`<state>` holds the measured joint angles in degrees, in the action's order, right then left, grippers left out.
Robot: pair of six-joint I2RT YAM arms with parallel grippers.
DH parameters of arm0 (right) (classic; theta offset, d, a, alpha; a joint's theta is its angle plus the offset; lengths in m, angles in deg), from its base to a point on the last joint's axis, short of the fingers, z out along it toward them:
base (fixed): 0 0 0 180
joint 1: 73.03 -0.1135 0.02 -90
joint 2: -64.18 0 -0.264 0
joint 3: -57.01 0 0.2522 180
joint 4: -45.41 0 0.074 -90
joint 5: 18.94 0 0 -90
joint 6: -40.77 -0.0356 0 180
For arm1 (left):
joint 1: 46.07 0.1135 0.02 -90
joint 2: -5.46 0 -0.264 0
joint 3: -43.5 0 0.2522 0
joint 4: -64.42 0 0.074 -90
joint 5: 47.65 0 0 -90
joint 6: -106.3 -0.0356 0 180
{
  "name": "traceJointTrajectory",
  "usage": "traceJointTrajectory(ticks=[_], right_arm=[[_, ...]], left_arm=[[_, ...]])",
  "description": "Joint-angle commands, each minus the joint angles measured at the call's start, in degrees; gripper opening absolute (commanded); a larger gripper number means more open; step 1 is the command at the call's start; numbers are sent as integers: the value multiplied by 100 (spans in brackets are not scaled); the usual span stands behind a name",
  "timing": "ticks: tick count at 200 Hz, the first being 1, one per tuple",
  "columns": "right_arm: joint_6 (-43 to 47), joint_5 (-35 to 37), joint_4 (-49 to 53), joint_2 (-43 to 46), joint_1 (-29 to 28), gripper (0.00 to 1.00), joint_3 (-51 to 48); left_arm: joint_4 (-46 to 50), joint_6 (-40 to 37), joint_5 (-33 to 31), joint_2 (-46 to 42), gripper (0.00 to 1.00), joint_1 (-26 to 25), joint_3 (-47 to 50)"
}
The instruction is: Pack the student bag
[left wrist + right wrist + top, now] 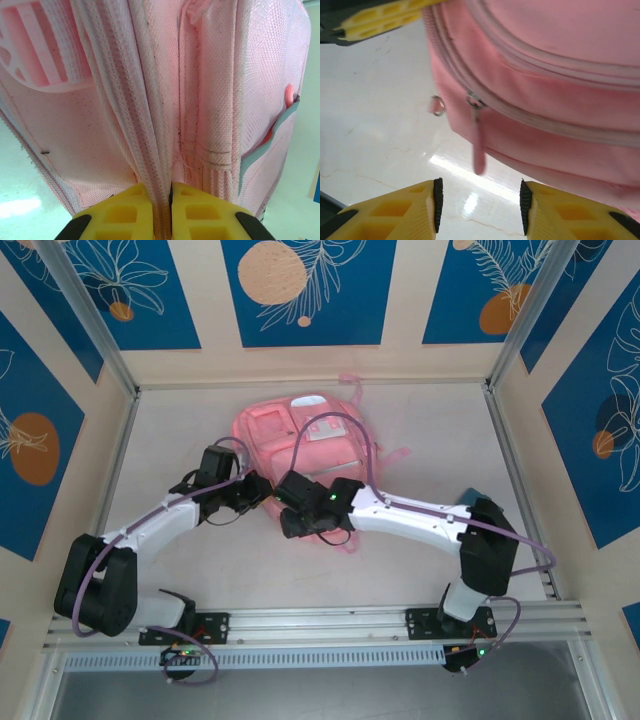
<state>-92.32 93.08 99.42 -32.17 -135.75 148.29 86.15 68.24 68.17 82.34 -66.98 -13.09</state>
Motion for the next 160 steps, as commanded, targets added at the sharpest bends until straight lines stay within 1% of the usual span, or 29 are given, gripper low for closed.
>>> traceJointTrajectory(ticks=[1, 13, 28, 70, 79, 97, 111, 121, 142, 160], right_arm=[[86, 66, 149, -321, -61, 47, 362], [49, 173, 247, -462, -61, 47, 496], [46, 243, 336, -605, -65, 45, 616], [-68, 470, 617, -897, -12, 33, 831], [-110, 479, 655, -922, 5, 29, 835], [-113, 446, 664, -895, 32, 14, 829], [-69, 402, 660, -827, 24, 5, 844], [0, 298, 588, -740, 25, 0, 827], [237, -113, 186, -520, 27, 0, 723], [407, -681, -247, -419, 41, 0, 629]], left_arm=[[-105, -129, 430, -121, 12, -10, -190], [-113, -119, 448, -130, 13, -12, -191], [-129, -110, 470, -124, 13, -18, -191], [-140, -94, 497, -142, 14, -28, -191], [-131, -95, 487, -142, 14, -30, -191], [-81, -123, 431, -149, 14, -32, -186], [-8, -155, 341, -147, 14, -28, -182], [3, -167, 300, -144, 14, -28, -160], [-61, -150, 305, -108, 14, -32, -121], [-129, -132, 341, -78, 13, -28, -94]])
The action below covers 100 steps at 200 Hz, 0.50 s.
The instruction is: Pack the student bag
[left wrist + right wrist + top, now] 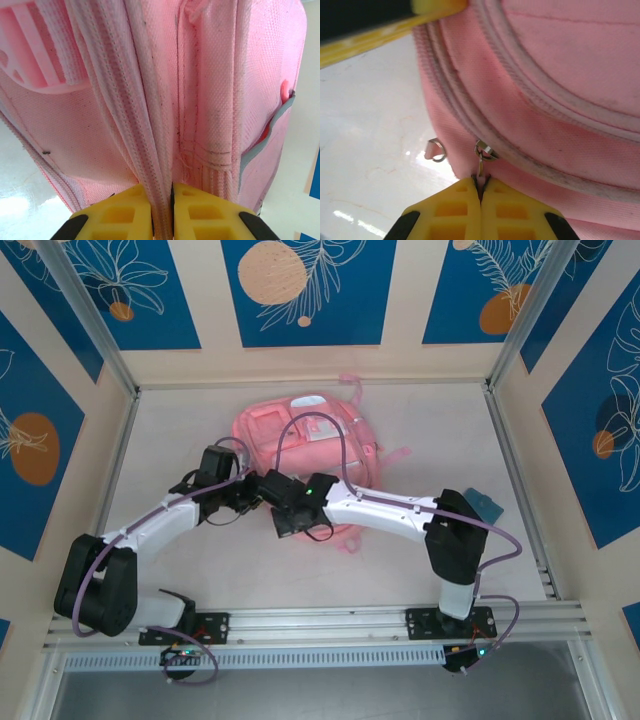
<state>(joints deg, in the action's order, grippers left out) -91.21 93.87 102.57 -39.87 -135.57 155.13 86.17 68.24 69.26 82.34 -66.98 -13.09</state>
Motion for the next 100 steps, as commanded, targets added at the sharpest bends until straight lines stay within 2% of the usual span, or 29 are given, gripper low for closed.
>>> traceJointTrajectory(ticks=[1, 18, 34, 62, 100], right_arm=[[295, -795, -583, 351, 27, 0, -57], [357, -1192, -863, 341, 45, 0, -39], [316, -1251, -887, 285, 48, 0, 16], [37, -509, -226, 347, 52, 0, 66], [-603, 467, 1261, 670, 75, 0, -247]], left_arm=[[-131, -132, 238, -77, 13, -28, -94], [-170, -124, 260, -55, 13, -40, -94], [-218, -91, 304, -19, 13, -45, -103], [-41, -130, 94, -16, 10, -45, -149], [210, -226, -343, 61, 4, -21, -215]])
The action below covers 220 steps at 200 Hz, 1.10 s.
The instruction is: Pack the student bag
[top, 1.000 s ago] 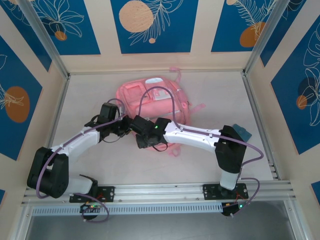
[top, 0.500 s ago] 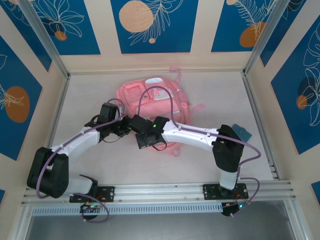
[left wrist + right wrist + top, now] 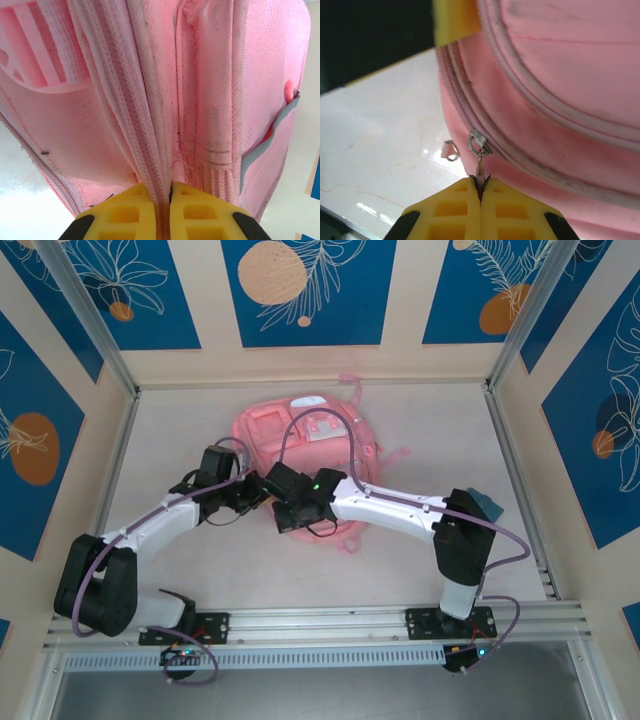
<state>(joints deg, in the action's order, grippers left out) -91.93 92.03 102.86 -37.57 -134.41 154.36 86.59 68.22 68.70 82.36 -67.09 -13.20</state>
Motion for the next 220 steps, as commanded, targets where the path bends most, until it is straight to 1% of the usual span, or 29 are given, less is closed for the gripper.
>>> traceJointTrajectory(ticks=[1, 21, 43, 61, 81, 90, 95, 104, 112, 120, 131, 153, 178, 203, 220], right_arm=[[-552, 670, 1266, 447, -41, 0, -178], [-891, 969, 1723, 579, 25, 0, -533], [-1161, 1157, 1934, 689, 193, 0, -835], [-1306, 1342, 1988, 766, 371, 0, -938], [-1202, 1376, 1802, 845, 601, 0, -986], [-1027, 1276, 1595, 888, 670, 0, -980], [-876, 1203, 1419, 924, 683, 0, -977], [-551, 1007, 1039, 976, 673, 0, -972], [-229, 736, 701, 1007, 665, 0, -945], [38, 458, 373, 1011, 648, 0, -895], [307, 195, 65, 968, 620, 0, -783], [648, -358, -310, 700, 606, 0, -385], [848, -898, -643, 288, 514, 0, 85], [859, -1145, -796, -150, 429, 0, 527], [830, -1163, -800, -414, 386, 0, 778]], left_arm=[[165, -225, -292, 60, 4, -9, -205], [188, -227, -367, 105, 3, 5, -233], [248, -261, -419, 95, 1, 1, -259], [340, -312, -446, 58, 1, 1, -298], [502, -390, -515, -7, 2, 10, -344], [633, -447, -593, -39, 8, 18, -379], [744, -482, -654, -67, 15, 34, -402], [1000, -560, -833, -111, 30, 61, -462], [1256, -654, -1056, -166, 40, 103, -511], [1467, -728, -1233, -223, 46, 154, -531], [1620, -787, -1298, -332, 52, 262, -524], [1774, -747, -1258, -659, 59, 463, -445], [1951, -611, -1295, -1085, 63, 588, -387], [2340, -523, -1785, -1458, 66, 599, -367], [2347, -413, -1795, -1596, 67, 615, -272]])
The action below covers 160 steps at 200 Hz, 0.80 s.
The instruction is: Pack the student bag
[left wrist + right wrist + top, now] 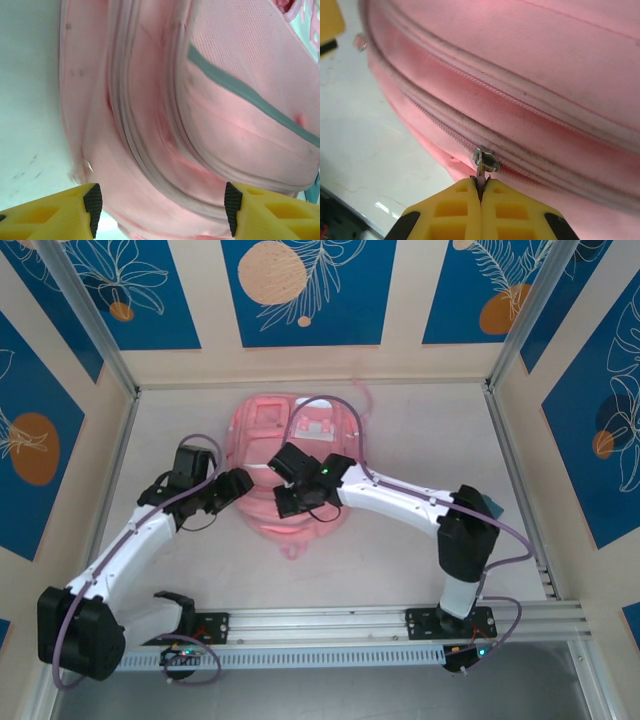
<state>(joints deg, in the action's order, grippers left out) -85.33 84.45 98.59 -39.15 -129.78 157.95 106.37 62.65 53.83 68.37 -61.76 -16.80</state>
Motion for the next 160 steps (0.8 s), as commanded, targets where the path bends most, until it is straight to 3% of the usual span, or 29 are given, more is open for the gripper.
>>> traceJointTrajectory(ticks=[1, 62, 120, 160], right_arm=[[172, -406, -374, -271, -80, 0, 430], [147, -637, -487, -497, -117, 0, 586], [252, -688, -485, -355, -191, 0, 367], [202, -623, -422, -276, -238, 0, 326]], left_arm=[[366, 150, -298, -204, 67, 82, 95], [-689, 742, 601, 194, 61, 83, 532], [-1324, 858, 625, 391, 54, 85, 541], [-1349, 867, 653, 588, 38, 83, 606]])
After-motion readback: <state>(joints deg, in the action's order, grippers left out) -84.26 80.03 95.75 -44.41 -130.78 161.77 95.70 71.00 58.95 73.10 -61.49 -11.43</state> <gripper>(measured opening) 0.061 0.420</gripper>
